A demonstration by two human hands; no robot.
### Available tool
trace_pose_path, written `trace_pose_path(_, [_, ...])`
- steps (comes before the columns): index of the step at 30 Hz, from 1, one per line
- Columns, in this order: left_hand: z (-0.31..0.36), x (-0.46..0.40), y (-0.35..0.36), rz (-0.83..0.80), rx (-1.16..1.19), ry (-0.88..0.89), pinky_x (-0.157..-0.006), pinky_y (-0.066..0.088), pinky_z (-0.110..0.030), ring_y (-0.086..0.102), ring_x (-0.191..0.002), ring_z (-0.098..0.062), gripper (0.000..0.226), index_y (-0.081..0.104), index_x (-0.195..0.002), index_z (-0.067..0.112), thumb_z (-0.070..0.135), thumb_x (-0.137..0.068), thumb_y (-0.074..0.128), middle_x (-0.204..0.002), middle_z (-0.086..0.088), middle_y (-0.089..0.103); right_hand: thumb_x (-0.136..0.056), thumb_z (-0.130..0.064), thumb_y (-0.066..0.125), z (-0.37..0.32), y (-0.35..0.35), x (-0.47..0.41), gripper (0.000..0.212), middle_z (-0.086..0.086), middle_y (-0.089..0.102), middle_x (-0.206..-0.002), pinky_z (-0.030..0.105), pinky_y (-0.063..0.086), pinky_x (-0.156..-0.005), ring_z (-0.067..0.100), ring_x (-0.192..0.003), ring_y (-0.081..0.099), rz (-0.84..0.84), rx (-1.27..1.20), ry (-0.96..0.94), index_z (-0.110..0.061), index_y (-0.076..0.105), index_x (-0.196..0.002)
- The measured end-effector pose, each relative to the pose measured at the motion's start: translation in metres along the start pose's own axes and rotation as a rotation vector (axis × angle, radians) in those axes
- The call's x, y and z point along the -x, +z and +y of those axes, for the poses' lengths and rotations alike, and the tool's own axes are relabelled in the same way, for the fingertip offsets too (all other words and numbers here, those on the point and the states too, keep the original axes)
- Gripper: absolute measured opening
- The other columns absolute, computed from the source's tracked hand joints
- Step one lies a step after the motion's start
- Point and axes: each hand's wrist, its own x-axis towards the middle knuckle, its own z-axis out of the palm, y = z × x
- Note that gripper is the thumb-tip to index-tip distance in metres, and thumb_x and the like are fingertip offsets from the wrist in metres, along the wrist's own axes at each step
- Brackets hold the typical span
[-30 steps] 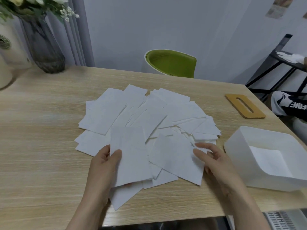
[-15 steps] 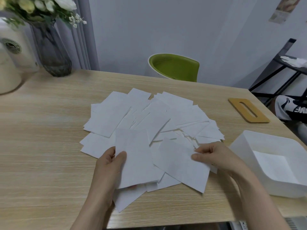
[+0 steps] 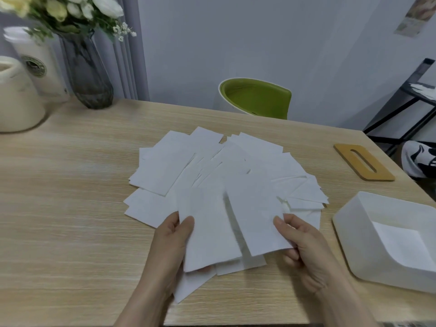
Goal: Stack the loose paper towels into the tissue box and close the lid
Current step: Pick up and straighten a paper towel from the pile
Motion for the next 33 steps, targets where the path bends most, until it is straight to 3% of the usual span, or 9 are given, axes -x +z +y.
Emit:
trace_pose_path(3, [0.000, -0.001, 0.000, 0.049, 0.016, 0.007, -0.061, 0.055, -0.031, 0.068, -0.071, -0.014, 0.018, 0.065, -0.094, 0.009, 0.016, -0.099, 0.049, -0.085, -0.007, 0.073, -0.089, -0.015, 0.062, 0.006, 0.027, 0.000, 0.007, -0.002, 0.045, -0.046, 0.012, 0.017, -0.031, 0.004, -0.028, 0.021, -0.035, 0.019, -0.020, -0.009, 0.062, -0.087])
trace_pose_path(7, [0.003, 0.000, -0.001, 0.061, 0.011, -0.022, -0.073, 0.052, -0.064, 0.065, -0.081, -0.029, 0.026, 0.064, -0.089, 0.008, 0.024, -0.100, 0.047, -0.095, -0.022, 0.068, -0.091, -0.015, 0.061, 0.014, 0.055, 0.003, 0.009, -0.004, 0.060, -0.049, 0.014, 0.033, -0.034, 0.007, -0.033, 0.048, -0.052, 0.118, -0.040, -0.007, 0.063, -0.088])
trace_pose_path(10, [0.002, -0.002, -0.003, 0.077, -0.013, -0.016, -0.080, 0.053, -0.059, 0.067, -0.079, -0.025, 0.032, 0.064, -0.085, 0.009, 0.028, -0.101, 0.045, -0.095, -0.019, 0.068, -0.090, -0.014, 0.062, 0.019, 0.067, 0.006, 0.009, 0.003, 0.073, -0.066, 0.015, 0.045, -0.045, 0.011, -0.055, 0.067, -0.057, 0.159, -0.084, -0.005, 0.064, -0.090])
trace_pose_path(13, [0.001, -0.002, -0.003, 0.093, -0.009, -0.015, -0.073, 0.057, -0.046, 0.070, -0.077, -0.020, 0.034, 0.069, -0.084, 0.016, 0.030, -0.102, 0.043, -0.093, -0.010, 0.073, -0.090, -0.014, 0.063, 0.020, 0.070, 0.009, 0.010, 0.004, 0.073, -0.067, 0.015, 0.046, -0.048, 0.011, -0.058, 0.068, -0.062, 0.214, -0.107, -0.004, 0.063, -0.091])
trace_pose_path(17, [0.002, -0.002, -0.001, 0.102, -0.022, 0.021, -0.088, 0.052, -0.044, 0.068, -0.094, -0.028, 0.032, 0.066, -0.096, 0.007, 0.028, -0.103, 0.043, -0.100, -0.013, 0.072, -0.090, -0.013, 0.063, 0.021, 0.070, 0.011, 0.009, 0.008, 0.073, -0.066, 0.015, 0.046, -0.049, 0.013, -0.057, 0.068, -0.079, 0.239, -0.112, -0.005, 0.062, -0.088])
trace_pose_path(21, [0.000, -0.003, -0.002, 0.096, -0.035, 0.045, -0.077, 0.047, -0.036, 0.064, -0.083, -0.022, 0.035, 0.058, -0.097, -0.006, 0.025, -0.103, 0.042, -0.095, -0.020, 0.069, -0.088, -0.014, 0.065, 0.023, 0.070, 0.011, 0.008, 0.012, 0.072, -0.067, 0.025, 0.047, -0.057, 0.018, -0.060, 0.067, -0.077, 0.266, -0.114, -0.008, 0.063, -0.083])
trace_pose_path(25, [-0.001, -0.003, -0.002, 0.094, -0.034, 0.054, -0.076, 0.046, -0.035, 0.063, -0.082, -0.021, 0.034, 0.059, -0.093, -0.004, 0.024, -0.103, 0.042, -0.096, -0.024, 0.067, -0.085, -0.015, 0.068, 0.025, 0.071, 0.013, 0.006, 0.006, 0.073, -0.066, 0.021, 0.046, -0.054, 0.013, -0.059, 0.068, -0.063, 0.285, -0.112, -0.011, 0.065, -0.082])
trace_pose_path(29, [0.000, -0.001, 0.000, 0.080, -0.034, 0.027, -0.082, 0.054, -0.051, 0.069, -0.092, -0.035, 0.026, 0.066, -0.094, 0.011, 0.024, -0.101, 0.046, -0.094, -0.014, 0.072, -0.085, -0.016, 0.068, 0.028, 0.072, 0.014, 0.006, 0.004, 0.074, -0.070, 0.020, 0.047, -0.055, 0.012, -0.063, 0.070, -0.060, 0.241, -0.097, -0.010, 0.067, -0.087])
trace_pose_path(33, [0.001, 0.000, 0.000, 0.073, -0.050, 0.003, -0.076, 0.055, -0.062, 0.070, -0.087, -0.034, 0.023, 0.068, -0.090, 0.022, 0.023, -0.100, 0.048, -0.090, -0.010, 0.073, -0.086, -0.015, 0.068, 0.029, 0.074, 0.016, 0.007, 0.005, 0.074, -0.069, 0.016, 0.047, -0.050, 0.012, -0.062, 0.070, -0.068, 0.231, -0.091, -0.008, 0.067, -0.087])
